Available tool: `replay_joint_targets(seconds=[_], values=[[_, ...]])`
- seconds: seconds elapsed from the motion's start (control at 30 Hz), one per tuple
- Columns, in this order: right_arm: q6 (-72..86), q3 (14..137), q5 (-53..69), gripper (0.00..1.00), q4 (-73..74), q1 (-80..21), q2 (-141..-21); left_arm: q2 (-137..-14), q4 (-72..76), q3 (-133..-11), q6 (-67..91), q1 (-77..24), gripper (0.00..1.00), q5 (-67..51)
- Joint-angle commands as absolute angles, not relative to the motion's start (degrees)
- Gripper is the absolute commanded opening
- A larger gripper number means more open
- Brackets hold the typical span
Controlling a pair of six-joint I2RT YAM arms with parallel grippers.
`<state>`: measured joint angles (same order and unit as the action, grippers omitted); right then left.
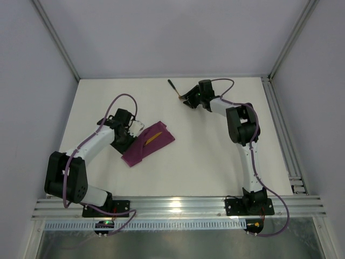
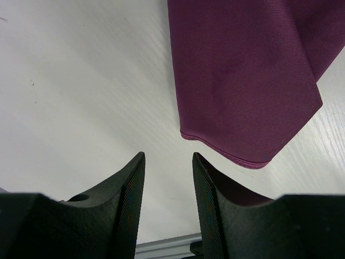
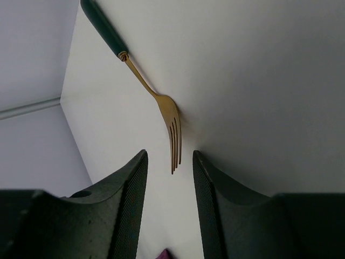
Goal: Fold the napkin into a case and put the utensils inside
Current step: Pick up the knife from the corner of the board.
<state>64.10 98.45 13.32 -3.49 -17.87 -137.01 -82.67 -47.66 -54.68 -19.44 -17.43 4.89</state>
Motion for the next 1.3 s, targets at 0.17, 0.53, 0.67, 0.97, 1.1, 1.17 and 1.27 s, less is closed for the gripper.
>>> replay_joint_targets(seconds=[0.17, 0.53, 0.67, 0.97, 1.1, 1.17, 1.27], values=[[68.8, 98.2, 8.4, 0.39, -4.7, -18.2, -139.1, -80.5, -47.7, -54.3, -19.1, -17.1, 0.42, 4.0], [69.0, 99.6, 8.2, 0.1, -4.0, -18.1, -139.8, -80.1, -47.9, -54.1, -19.1, -17.1, 0.42, 3.6], [66.3, 97.4, 7.6, 0.04, -4.7, -18.1, -138.0, -79.6, -48.5, -54.1, -19.2, -17.0, 0.42, 3.3], [46.0, 87.5, 10.0, 0.04, -8.1, -16.8, -123.9, -78.7, -49.2, -53.3, -19.2, -16.8, 0.42, 0.7], [34.1, 84.5, 17.5, 0.04, -4.8, -15.8, -116.2, -77.9, -49.1, -52.4, -19.2, -16.4, 0.42, 0.4], [29.6, 84.0, 21.9, 0.04, -0.2, -15.5, -112.6, -77.8, -49.0, -51.7, -19.3, -16.3, 0.42, 0.3], [21.7, 83.9, 24.2, 0.04, 8.0, -15.6, -108.0, -77.7, -48.6, -50.6, -19.4, -16.2, 0.41, 0.2]])
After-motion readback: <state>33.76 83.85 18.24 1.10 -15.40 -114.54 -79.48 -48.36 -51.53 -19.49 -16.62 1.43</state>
